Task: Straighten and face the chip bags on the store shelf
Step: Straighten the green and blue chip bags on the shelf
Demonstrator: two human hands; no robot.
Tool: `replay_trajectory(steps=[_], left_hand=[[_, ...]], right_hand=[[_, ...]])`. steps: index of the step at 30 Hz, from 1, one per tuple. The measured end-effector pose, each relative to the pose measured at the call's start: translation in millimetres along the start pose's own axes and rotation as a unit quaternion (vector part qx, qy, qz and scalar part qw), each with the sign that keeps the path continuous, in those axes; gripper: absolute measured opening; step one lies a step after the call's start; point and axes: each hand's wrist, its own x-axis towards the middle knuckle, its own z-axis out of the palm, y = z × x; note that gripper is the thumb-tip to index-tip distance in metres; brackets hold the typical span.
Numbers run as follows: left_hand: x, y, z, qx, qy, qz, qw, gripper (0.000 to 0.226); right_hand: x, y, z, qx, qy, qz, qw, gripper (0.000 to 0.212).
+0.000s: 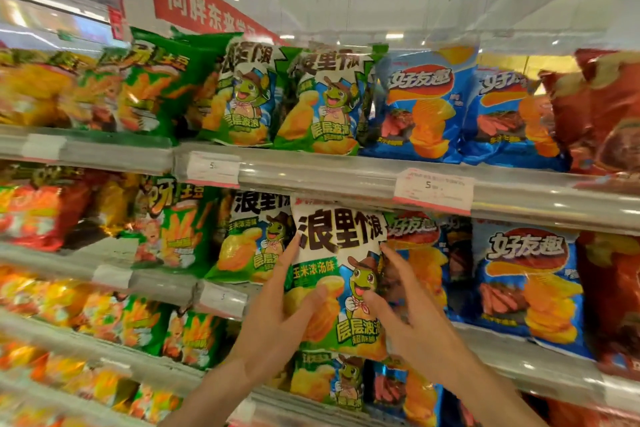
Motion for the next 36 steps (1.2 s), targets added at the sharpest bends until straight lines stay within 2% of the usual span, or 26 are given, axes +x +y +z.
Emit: replay_trajectory(steps=[8, 12, 14, 17, 18, 20, 25, 28, 36], left_hand=[[13, -45, -106, 0.0, 0.008, 0.003, 1.0, 0.074], [25, -60, -129, -0.014, -0.005, 0.009, 1.0, 0.074], [29, -65, -134, -0.02, -0.009, 0.014, 1.0, 0.075], [33, -70, -138, -0.03, -0.018, 0.016, 0.999, 0.074], [34, -72, -139, -0.037, -0.02, 0.016, 0.999, 0.073], [36, -73, -138, -0.047, -0.021, 0.016, 0.999, 0.073], [38, -75, -139, -0.057, -0.015, 0.014, 0.998, 0.074], [38, -76, -140, -0.057, -0.005, 0.011, 0.998, 0.074], [36, -82, -145, -0.02, 0.007, 0.031, 0.999, 0.073]], right_hand=[[40, -51, 94, -0.026, 0.001, -0.005, 1.0, 0.071], [54, -60, 116, -0.101, 0.013, 0.009, 0.995, 0.07], [61, -60, 110, -0.143, 0.081, 0.011, 0.986, 0.067], [74, -45, 86, -0.213, 0.232, 0.051, 0.948, 0.063], [78, -39, 78, -0.23, 0.248, 0.083, 0.937, 0.064], [85, -26, 71, -0.247, 0.234, 0.144, 0.929, 0.063], [98, -11, 79, -0.226, 0.206, 0.21, 0.929, 0.075], [103, -7, 84, -0.216, 0.22, 0.207, 0.928, 0.074], [108, -7, 92, -0.074, 0.244, 0.167, 0.952, 0.075]])
